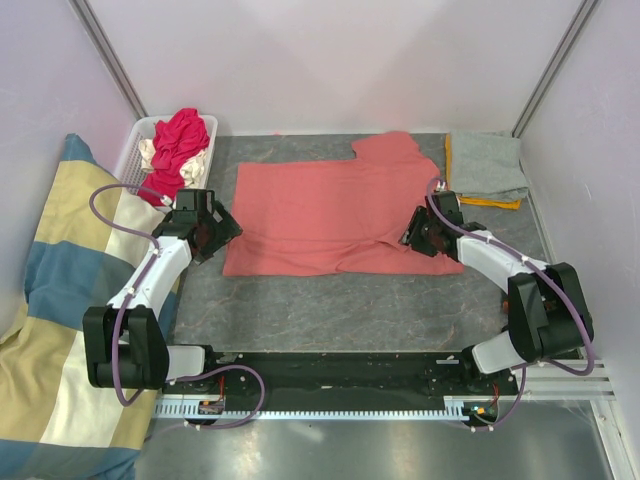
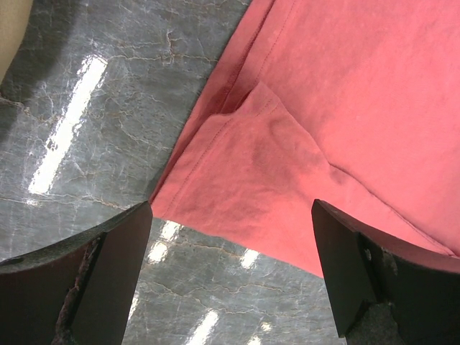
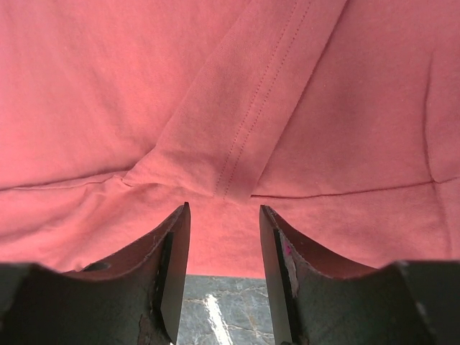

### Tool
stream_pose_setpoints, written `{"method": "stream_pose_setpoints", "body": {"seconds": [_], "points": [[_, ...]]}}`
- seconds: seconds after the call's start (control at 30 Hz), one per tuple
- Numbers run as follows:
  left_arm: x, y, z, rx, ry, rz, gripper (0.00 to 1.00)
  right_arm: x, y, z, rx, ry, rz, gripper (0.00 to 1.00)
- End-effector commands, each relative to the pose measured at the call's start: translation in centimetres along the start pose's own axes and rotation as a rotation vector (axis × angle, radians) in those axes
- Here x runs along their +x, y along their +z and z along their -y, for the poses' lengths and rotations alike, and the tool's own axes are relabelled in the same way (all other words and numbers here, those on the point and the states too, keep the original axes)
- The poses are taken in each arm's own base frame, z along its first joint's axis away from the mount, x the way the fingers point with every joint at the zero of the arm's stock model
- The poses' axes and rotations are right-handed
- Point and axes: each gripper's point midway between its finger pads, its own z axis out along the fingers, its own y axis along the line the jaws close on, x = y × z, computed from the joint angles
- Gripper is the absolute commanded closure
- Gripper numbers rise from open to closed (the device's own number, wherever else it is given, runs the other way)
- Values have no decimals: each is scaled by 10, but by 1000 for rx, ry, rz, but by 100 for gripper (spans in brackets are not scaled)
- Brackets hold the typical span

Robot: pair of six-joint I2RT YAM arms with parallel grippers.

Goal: Fold and stack the t-shirts

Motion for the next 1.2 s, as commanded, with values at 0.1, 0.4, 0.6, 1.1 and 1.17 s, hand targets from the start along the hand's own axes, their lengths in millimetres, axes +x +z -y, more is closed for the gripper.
{"method": "stream_pose_setpoints", "body": {"seconds": [0.1, 0.4, 0.6, 1.1, 1.17], "points": [[-5, -5, 1, 15, 34, 22, 0, 2, 12, -2, -7, 12, 9, 52], [-1, -4, -4, 0, 38, 18, 0, 6, 20, 1, 1, 12, -2, 60], [-1, -3, -5, -4, 37, 15, 0, 9, 24, 3, 7, 11, -9, 60], [0, -3, -6, -9, 40, 17, 0, 10, 29, 2, -4, 6, -14, 100], [0, -3, -6, -9, 37, 16, 0, 8, 26, -5, -26, 2, -16, 100]]}}
